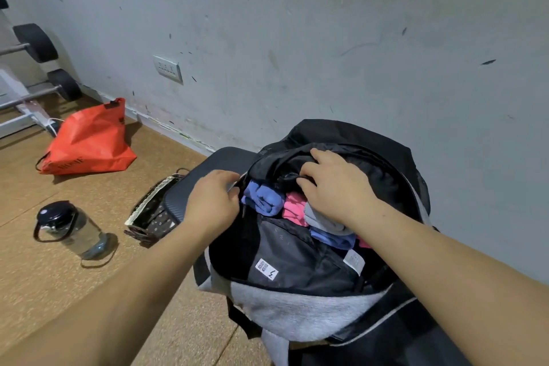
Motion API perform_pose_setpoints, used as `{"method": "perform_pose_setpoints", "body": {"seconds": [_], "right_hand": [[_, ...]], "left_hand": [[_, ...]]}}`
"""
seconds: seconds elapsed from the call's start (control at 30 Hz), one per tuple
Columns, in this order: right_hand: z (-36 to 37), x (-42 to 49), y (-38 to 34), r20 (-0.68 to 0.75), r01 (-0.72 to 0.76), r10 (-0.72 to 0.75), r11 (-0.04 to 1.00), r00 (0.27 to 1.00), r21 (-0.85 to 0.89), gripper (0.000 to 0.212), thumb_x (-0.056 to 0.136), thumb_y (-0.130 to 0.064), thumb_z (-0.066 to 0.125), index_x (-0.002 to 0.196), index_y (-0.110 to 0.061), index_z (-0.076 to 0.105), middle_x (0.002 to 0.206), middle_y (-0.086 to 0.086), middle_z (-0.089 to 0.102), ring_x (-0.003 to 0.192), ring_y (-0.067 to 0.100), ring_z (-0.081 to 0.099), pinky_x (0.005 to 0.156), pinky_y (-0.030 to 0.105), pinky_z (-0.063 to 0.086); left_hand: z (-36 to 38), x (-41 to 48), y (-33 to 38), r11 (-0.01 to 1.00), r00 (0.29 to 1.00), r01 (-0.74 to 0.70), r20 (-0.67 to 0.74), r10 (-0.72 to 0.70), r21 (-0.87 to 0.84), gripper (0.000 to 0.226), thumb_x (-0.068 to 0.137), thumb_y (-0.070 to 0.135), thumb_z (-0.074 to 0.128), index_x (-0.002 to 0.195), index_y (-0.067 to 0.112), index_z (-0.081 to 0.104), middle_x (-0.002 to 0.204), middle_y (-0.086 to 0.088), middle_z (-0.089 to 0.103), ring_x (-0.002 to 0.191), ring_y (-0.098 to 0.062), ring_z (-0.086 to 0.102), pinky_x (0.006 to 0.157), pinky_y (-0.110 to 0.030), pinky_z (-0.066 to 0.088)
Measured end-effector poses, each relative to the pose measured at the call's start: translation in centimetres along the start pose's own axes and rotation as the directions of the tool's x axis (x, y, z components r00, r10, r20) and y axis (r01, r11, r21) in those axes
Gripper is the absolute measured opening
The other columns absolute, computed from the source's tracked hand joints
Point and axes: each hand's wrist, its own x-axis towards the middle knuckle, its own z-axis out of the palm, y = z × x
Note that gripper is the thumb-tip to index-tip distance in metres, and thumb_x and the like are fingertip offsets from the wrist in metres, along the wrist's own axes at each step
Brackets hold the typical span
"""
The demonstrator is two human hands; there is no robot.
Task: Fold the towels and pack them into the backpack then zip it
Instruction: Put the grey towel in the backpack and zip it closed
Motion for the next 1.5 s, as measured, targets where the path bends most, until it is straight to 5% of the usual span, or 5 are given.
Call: {"method": "perform_pose_setpoints", "body": {"seconds": [0.27, 0.47, 0.83, 1.27, 1.5], "right_hand": [[-1.5, 0.7, 2.1, -0.286, -0.088, 0.046, 0.987, 0.957, -0.134, 0.058, 0.09, -0.064, 0.052, 0.123, -0.018, 0.061, 0.157, 0.012, 0.045, 0.149, 0.039, 0.031, 0.121, 0.062, 0.021], [-3.0, 0.3, 6.4, 0.079, -0.437, 0.435, 0.844, 0.897, 0.312, 0.065, 0.082, -0.067, 0.066, 0.128, -0.02, 0.059, 0.124, 0.003, 0.069, 0.116, 0.03, 0.064, 0.099, 0.046, 0.053], [-7.8, -7.7, -1.8, 0.273, -0.115, -0.041, 0.84, 0.961, 0.53, 0.038, 0.07, -0.043, 0.09, 0.092, -0.024, 0.065, 0.068, -0.012, 0.057, 0.059, 0.004, 0.053, 0.059, 0.022, 0.04], [4.4, -12.9, -3.7, 0.503, -0.012, -0.054, 0.992, 0.863, 0.128, 0.073, 0.086, -0.061, 0.065, 0.152, -0.041, 0.039, 0.157, 0.005, 0.023, 0.149, 0.028, 0.016, 0.114, 0.048, 0.039], [-0.6, -10.0, -4.0, 0.483, -0.142, 0.078, 0.985, 0.872, 0.096, 0.055, 0.092, -0.073, 0.047, 0.079, -0.023, 0.066, 0.083, -0.008, 0.064, 0.093, 0.023, 0.063, 0.088, 0.038, 0.053]], "left_hand": [[0.4, 4.6, -0.7, 0.999, 0.952, 0.028, 0.307, -0.016, -0.036, 0.049, 0.101, 0.009, 0.053, 0.148, 0.025, 0.057, 0.145, 0.003, 0.064, 0.132, -0.023, 0.06, 0.111, -0.038, 0.049], [0.9, 5.3, -1.1, 0.984, 0.95, 0.021, 0.31, 0.035, -0.176, 0.036, 0.096, 0.001, 0.058, 0.109, 0.031, 0.072, 0.096, 0.021, 0.074, 0.085, 0.002, 0.066, 0.081, -0.022, 0.051], [-6.5, 1.0, 1.2, 0.888, 0.956, 0.166, 0.292, -0.038, -0.428, 0.022, 0.107, 0.026, 0.053, 0.116, 0.031, 0.073, 0.122, 0.004, 0.074, 0.12, -0.02, 0.068, 0.101, -0.045, 0.055], [-2.5, -6.1, -0.6, 0.983, 0.921, 0.158, 0.346, -0.179, 0.089, 0.068, 0.087, 0.019, 0.066, 0.152, 0.024, 0.048, 0.135, -0.003, 0.068, 0.117, -0.025, 0.066, 0.095, -0.038, 0.057], [-2.1, -6.6, 1.2, 0.978, 0.885, 0.074, 0.44, -0.154, 0.193, 0.045, 0.082, 0.017, 0.058, 0.127, 0.024, 0.056, 0.108, -0.001, 0.072, 0.1, -0.027, 0.066, 0.086, -0.044, 0.06]]}}
